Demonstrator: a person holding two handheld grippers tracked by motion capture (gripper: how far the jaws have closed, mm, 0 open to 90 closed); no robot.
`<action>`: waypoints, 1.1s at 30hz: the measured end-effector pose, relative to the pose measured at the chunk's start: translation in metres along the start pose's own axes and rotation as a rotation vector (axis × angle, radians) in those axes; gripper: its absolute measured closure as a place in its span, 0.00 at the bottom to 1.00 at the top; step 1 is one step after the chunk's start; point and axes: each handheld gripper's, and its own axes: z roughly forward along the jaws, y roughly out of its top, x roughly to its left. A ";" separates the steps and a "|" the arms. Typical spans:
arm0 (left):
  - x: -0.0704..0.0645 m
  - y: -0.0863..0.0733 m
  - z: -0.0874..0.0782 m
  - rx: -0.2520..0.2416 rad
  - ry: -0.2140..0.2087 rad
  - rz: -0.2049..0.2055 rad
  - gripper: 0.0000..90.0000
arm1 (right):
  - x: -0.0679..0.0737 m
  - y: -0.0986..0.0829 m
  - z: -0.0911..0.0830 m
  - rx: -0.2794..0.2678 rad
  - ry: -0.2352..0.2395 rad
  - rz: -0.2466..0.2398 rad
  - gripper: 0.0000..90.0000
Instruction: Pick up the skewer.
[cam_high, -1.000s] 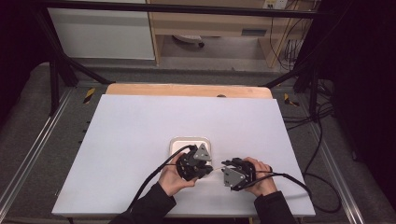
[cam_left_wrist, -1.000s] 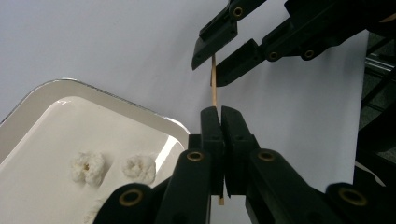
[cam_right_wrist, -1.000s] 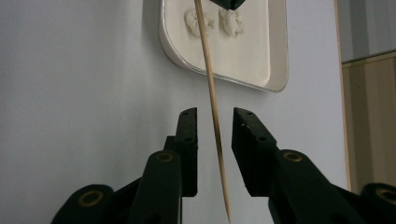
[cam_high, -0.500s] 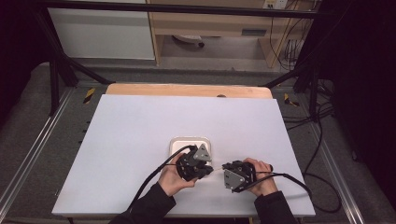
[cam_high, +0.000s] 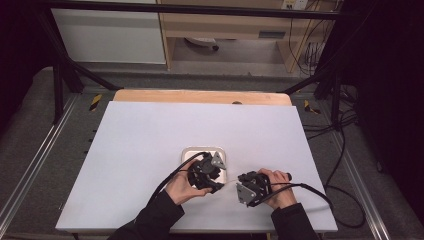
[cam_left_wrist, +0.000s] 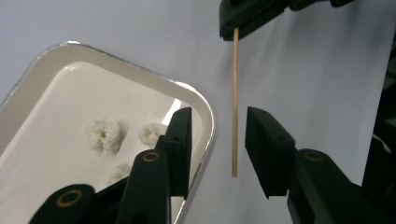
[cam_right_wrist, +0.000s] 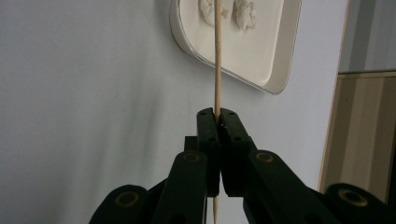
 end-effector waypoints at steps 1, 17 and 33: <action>0.000 0.001 0.001 0.025 -0.006 0.003 0.68 | 0.000 0.000 0.000 0.000 0.000 0.000 0.99; -0.008 0.013 0.022 0.148 0.008 0.057 0.95 | -0.001 0.009 0.004 0.034 0.001 -0.083 0.98; -0.011 0.011 0.020 0.154 0.060 0.103 0.98 | -0.004 0.010 0.000 0.020 -0.019 0.011 0.87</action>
